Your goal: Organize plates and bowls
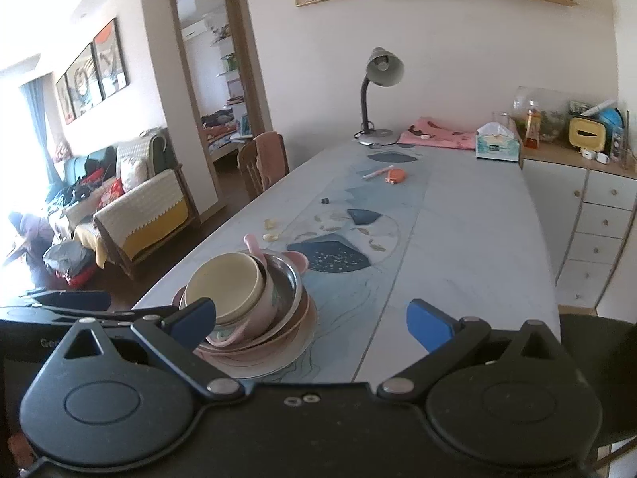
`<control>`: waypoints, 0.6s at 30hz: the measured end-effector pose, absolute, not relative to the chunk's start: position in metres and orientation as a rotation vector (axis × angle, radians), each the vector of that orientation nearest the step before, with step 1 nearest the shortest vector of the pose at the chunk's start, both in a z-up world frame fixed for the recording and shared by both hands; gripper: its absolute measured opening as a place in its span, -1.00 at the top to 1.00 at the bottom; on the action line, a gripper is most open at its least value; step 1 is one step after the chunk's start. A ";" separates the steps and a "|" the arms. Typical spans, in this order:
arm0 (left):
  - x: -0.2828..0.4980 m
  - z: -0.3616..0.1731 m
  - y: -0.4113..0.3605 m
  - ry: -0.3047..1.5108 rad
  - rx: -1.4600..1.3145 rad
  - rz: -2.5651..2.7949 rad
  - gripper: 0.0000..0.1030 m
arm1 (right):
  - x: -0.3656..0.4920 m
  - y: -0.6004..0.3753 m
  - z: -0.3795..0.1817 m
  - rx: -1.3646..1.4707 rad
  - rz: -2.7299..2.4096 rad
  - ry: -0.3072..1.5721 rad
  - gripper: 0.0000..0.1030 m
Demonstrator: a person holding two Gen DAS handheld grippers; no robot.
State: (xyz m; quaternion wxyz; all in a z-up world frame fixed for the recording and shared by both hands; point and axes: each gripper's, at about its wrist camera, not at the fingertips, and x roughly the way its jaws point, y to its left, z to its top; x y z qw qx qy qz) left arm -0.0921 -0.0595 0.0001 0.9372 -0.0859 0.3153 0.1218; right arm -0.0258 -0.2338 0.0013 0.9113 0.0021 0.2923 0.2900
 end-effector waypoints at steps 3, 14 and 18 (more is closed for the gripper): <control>-0.097 0.005 -0.066 0.627 -0.159 0.263 -0.99 | -0.028 -0.239 0.002 0.021 0.590 0.599 -1.00; -0.102 0.009 -0.080 0.622 -0.171 0.268 -0.99 | -0.033 -0.253 0.002 0.023 0.564 0.590 -1.00; -0.103 0.008 -0.085 0.626 -0.164 0.262 -0.99 | -0.033 -0.256 0.001 0.030 0.556 0.596 -1.00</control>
